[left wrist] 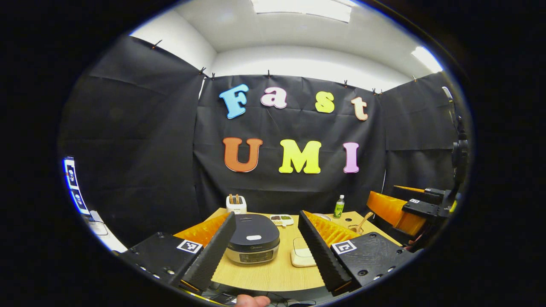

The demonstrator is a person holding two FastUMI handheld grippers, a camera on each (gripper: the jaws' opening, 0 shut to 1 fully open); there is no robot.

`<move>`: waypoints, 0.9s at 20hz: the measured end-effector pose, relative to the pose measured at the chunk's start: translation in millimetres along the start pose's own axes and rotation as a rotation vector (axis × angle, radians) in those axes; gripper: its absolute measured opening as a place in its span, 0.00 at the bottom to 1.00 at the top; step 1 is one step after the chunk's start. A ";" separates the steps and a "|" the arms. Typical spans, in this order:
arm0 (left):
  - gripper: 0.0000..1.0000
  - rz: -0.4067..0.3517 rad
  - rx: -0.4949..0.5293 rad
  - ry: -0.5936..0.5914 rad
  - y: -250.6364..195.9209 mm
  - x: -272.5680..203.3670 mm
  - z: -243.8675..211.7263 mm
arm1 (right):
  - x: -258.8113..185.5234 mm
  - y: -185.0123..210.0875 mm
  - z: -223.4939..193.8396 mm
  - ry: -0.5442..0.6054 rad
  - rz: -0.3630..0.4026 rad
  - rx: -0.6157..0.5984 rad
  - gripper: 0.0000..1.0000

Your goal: Close the left gripper, press the button to open the rice cooker; take a wooden spoon from the chopstick holder with the right hand, scoop a spoonful of rice and pour it into the rice cooker, then put the wooden spoon back into the chopstick holder.

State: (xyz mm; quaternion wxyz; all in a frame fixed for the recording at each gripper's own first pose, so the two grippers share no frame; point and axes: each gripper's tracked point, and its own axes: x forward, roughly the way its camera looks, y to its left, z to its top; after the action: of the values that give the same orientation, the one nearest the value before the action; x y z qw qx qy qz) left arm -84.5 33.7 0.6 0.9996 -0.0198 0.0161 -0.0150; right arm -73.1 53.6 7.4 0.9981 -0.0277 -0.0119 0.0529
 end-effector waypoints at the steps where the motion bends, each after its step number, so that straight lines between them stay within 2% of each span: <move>1: 0.95 -0.002 -0.001 0.000 -1.8 -3.5 -0.8 | -4.2 -2.2 1.8 -0.007 -0.008 -0.011 0.93; 2: 0.95 -0.008 0.000 -0.004 -4.1 -6.0 -0.6 | -7.5 -4.3 2.5 -0.015 -0.019 -0.017 1.00; 3: 0.94 -0.012 0.003 -0.007 -5.3 -7.1 1.0 | -10.2 -6.3 3.7 -0.020 -0.028 -0.020 0.94; 5: 0.95 -0.022 -0.001 0.000 -10.7 -10.8 -2.5 | -14.9 -8.0 -0.4 -0.013 -0.038 -0.012 0.94; 6: 0.95 -0.028 -0.003 0.001 -15.3 -12.0 0.6 | -17.1 -10.2 -1.1 -0.013 -0.042 -0.007 1.00; 7: 0.95 -0.030 0.000 0.000 -16.5 -14.9 0.8 | -19.0 -13.3 -1.6 -0.012 -0.048 -0.006 1.00; 8: 0.95 -0.033 0.005 0.000 -17.5 -17.5 -0.3 | -21.0 -16.5 -3.3 -0.012 -0.053 -0.006 0.94; 9: 0.95 -0.038 0.009 -0.003 -19.7 -19.2 -1.1 | -23.2 -19.2 -4.2 -0.012 -0.059 -0.005 0.94; 10: 0.95 -0.041 0.013 -0.002 -21.3 -21.2 -1.4 | -24.7 -21.7 -6.7 -0.009 -0.064 -0.002 1.00; 18: 0.95 -0.057 -0.001 -0.002 -31.8 -25.2 -1.2 | -30.8 -37.0 -4.6 -0.018 -0.084 0.015 1.00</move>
State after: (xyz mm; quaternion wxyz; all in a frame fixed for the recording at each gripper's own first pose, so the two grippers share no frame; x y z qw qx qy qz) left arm -110.7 2.6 1.5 0.9987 -0.0206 0.0147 -0.0435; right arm -99.7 13.4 4.2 0.9995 -0.0193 -0.0217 0.0115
